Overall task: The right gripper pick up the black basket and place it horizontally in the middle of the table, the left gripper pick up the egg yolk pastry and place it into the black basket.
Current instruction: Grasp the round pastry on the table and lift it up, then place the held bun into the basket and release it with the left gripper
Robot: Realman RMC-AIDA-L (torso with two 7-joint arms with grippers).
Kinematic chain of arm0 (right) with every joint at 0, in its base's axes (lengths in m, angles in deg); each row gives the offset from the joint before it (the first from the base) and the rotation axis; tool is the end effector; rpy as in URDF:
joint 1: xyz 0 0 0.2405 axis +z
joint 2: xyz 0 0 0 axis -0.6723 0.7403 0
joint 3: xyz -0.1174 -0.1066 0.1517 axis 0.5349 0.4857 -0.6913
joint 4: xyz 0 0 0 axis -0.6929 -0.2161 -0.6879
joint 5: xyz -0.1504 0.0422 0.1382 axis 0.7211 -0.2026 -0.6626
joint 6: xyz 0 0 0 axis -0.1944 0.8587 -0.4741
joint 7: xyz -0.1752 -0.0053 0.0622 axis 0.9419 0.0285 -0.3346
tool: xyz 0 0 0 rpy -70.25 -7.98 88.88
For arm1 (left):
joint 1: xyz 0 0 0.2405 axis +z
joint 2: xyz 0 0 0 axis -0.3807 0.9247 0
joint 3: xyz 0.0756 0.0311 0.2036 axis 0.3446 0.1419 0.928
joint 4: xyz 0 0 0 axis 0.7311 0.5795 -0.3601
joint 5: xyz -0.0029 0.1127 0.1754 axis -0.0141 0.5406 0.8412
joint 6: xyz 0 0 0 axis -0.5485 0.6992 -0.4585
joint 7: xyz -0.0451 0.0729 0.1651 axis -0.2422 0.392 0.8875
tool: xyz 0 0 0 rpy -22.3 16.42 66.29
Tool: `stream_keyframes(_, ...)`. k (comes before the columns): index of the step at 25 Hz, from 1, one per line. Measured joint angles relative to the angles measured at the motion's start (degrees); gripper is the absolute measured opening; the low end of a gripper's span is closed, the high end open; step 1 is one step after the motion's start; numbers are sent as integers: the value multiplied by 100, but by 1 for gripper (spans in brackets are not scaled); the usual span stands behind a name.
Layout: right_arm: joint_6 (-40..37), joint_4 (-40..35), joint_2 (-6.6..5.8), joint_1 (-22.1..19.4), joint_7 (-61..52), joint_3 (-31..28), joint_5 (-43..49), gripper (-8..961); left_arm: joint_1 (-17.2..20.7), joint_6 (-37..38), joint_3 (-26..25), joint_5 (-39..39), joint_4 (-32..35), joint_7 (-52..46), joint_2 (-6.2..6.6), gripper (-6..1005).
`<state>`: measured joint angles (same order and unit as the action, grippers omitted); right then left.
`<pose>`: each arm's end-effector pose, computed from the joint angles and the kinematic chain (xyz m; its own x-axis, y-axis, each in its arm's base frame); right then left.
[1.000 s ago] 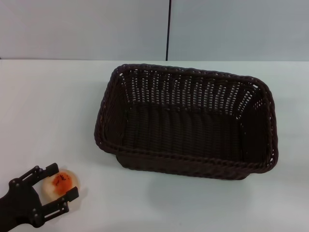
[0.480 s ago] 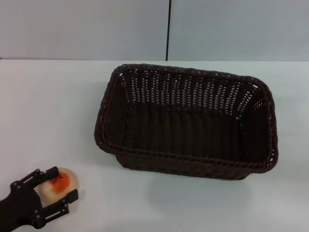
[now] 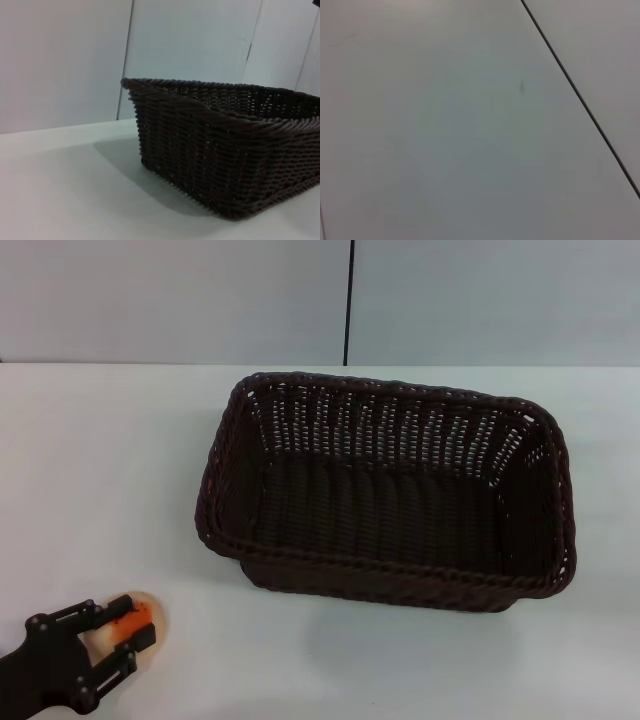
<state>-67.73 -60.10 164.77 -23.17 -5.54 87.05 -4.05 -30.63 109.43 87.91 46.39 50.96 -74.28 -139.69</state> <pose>0.2870 0.3105 0.1209 0.2932 0.2805 -0.9140 -0.8461 -0.3690 -0.3846 -0.3345 0.1866 -0.0286 0.7438 0.3145 0.5897 0.5891 -0.7253 -0.3563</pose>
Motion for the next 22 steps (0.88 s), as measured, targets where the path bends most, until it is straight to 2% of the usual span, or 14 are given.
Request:
stream_keyframes(8, 0, 46, -4, 0, 1, 0, 0, 412, -33, 87, 8, -11, -4, 3, -5, 339)
stream_keyframes(13, 16, 54, -2, 0, 11, 0, 0, 412, -47, 287, -113, -62, -10, -2, -5, 248)
stream_keyframes(16, 25, 55, -2, 0, 11, 0, 0, 412, -57, 594, -502, -92, -10, -39, 0, 210)
stream_keyframes(18, 26, 54, -1, -2, 11, 0, 0, 412, -76, 875, -927, -154, -10, -59, 7, 191)
stream_keyframes(19, 26, 55, 2, -10, 11, 0, 0, 412, -123, 1106, -1359, -282, -47, -93, 8, 181)
stream_keyframes(20, 26, 55, 2, -10, 11, 0, 0, 412, -123, 1106, -1359, -282, -47, -93, 8, 174)
stream_keyframes(22, 26, 69, 2, -14, 11, 0, -1, 412, -226, 1277, -1725, -492, -183, -251, 8, 159)
